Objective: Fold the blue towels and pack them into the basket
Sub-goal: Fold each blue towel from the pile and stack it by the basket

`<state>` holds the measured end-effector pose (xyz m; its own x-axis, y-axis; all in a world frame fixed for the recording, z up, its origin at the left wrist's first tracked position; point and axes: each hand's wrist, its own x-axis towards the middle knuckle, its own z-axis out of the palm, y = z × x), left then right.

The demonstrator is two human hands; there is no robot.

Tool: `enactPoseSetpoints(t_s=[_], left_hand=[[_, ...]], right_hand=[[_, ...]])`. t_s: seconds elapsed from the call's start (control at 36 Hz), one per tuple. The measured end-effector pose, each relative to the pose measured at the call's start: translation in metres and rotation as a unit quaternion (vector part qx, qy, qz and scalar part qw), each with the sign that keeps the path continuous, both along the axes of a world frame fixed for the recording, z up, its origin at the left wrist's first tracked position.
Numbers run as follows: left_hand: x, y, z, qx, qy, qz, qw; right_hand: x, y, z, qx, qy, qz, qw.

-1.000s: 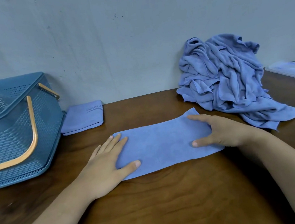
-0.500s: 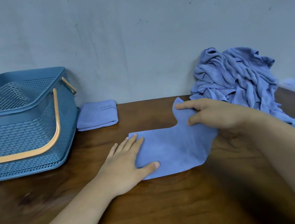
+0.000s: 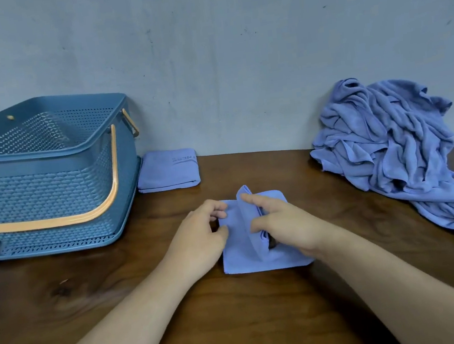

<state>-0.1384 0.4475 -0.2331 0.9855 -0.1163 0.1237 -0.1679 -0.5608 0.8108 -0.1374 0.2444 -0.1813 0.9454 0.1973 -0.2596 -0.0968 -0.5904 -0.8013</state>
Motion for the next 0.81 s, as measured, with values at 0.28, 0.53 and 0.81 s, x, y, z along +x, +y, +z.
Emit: enactPoseSetpoints(t_s=[0.28,0.53,0.81], left_hand=[[0.001,0.000,0.002,-0.030,0.009,0.013,0.999],[-0.005,-0.001,0.009,-0.049,0.016,-0.001,0.999],[-0.004,-0.002,0.002,0.038,-0.010,-0.020,0.999]], right_hand=[[-0.001,0.013,0.009,0.041,0.023,0.038,0.998],[0.023,-0.051,-0.007,0.019,-0.252,-0.038,0.967],[0.013,-0.065,-0.040,-0.132,-0.265,0.103,0.949]])
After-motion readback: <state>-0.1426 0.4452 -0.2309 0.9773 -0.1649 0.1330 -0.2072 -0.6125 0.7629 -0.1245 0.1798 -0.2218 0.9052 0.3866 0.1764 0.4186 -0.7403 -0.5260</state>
